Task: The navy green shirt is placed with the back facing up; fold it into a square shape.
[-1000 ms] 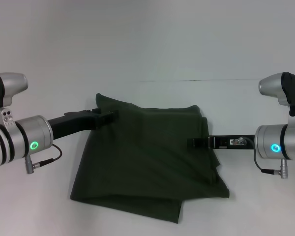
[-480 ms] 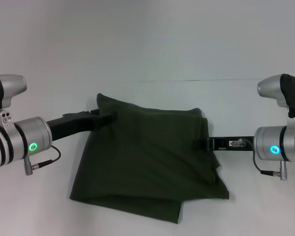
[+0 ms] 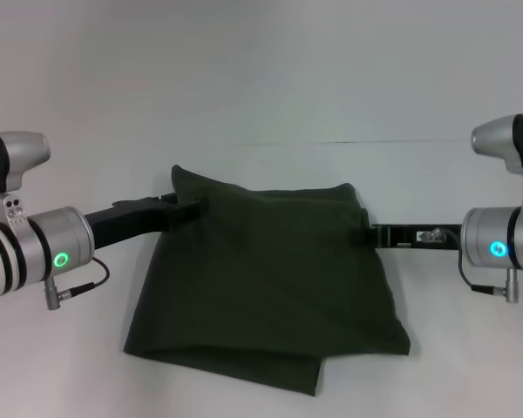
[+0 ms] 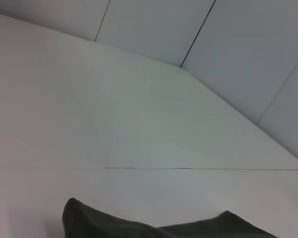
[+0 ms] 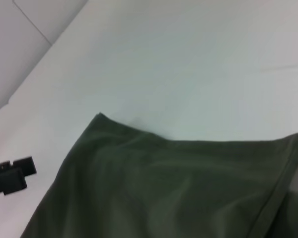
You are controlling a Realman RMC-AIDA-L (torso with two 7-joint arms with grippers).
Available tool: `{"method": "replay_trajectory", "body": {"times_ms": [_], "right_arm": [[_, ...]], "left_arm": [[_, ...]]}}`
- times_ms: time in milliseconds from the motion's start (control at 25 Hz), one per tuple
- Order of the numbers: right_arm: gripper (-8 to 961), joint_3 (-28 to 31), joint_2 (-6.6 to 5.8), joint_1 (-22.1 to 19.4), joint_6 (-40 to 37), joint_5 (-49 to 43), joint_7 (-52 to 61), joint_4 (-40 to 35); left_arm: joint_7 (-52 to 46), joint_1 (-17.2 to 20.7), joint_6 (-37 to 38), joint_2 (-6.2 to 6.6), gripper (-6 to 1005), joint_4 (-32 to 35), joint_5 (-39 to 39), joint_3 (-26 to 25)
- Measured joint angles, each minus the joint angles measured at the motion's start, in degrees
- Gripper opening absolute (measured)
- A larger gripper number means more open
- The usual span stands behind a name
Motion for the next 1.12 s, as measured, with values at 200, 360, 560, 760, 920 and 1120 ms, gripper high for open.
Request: {"method": "replay_trajectory", "body": {"times_ms": [200, 360, 560, 760, 920, 1120], "right_arm": [[33, 0.22, -0.16, -0.08, 0.07, -0.09, -0.01, -0.9], [37, 0.27, -0.35, -0.27, 1.02, -0.29, -0.01, -0.63], [41, -0.17, -0.41, -1.3, 0.8, -0.35, -0.25, -0.77], [237, 2.07, 0.04, -4.79, 0.96, 0.21, -2.57, -4.33], [332, 5.31, -0.36, -7.2, -1.83, 0.28, -3.36, -7.45], [427, 11.55, -0.38, -9.29, -12.21, 2.33, -12.57, -9.95]], "left_arm": [[-0.03, -0.07, -0.08, -0.12, 627, -0.03, -0.04, 0.0], [-0.23, 0.06, -0.08, -0.25, 628, 0.19, -0.11, 0.0], [-0.33, 0.01, -0.01, -0.07, 628, 0.25, -0.06, -0.02], [-0.38, 0.16, 0.0, 0.25, 627, 0.48, -0.11, -0.1], [-0.41, 0.37, 0.78, 0.41, 627, 0.73, -0.31, -0.1], [0.31, 0.55, 6.18, 0.7, 627, 1.25, -0.09, -0.09]]}}
